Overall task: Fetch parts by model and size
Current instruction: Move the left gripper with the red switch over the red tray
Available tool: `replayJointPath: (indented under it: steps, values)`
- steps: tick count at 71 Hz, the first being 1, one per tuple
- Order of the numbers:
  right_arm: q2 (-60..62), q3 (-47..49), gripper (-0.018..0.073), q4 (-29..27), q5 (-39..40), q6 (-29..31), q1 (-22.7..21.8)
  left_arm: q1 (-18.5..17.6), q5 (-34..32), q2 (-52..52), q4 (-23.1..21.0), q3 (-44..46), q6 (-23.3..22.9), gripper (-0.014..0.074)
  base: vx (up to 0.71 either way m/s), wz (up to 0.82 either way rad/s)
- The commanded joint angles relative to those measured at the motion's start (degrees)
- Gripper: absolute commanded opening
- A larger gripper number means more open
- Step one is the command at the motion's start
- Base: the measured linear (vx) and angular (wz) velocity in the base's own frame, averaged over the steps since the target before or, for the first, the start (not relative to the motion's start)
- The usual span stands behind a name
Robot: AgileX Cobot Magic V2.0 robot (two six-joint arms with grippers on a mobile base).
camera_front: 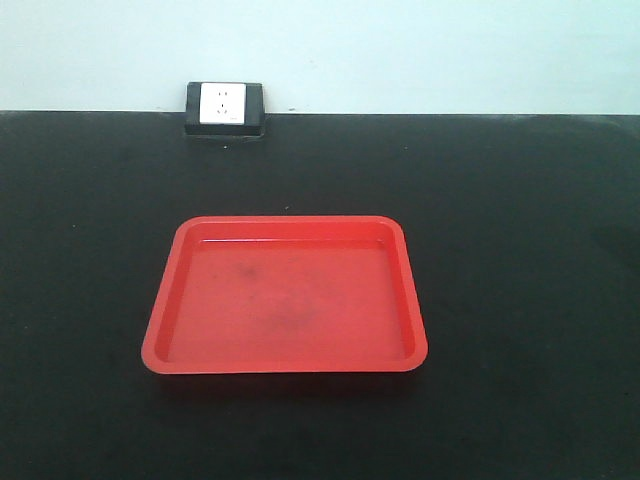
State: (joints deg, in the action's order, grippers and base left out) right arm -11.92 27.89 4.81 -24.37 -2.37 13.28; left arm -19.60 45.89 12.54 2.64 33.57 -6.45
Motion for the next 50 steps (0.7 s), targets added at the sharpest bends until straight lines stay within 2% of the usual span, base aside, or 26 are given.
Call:
replayJointPath:
  steps: [1,50]
  values:
    - [-1.2,1.5,-0.0005,0.3,5.1,0.4,-0.2,-0.1,-4.5,1.3,-0.2,1.4,-0.5,-0.0006,0.00,0.00]
    - [-1.2,1.5,-0.0005,0.3,5.0,0.4,-0.2,-0.1,-4.5,1.2,-0.2,1.4,-0.5,-0.0006,0.00,0.00]
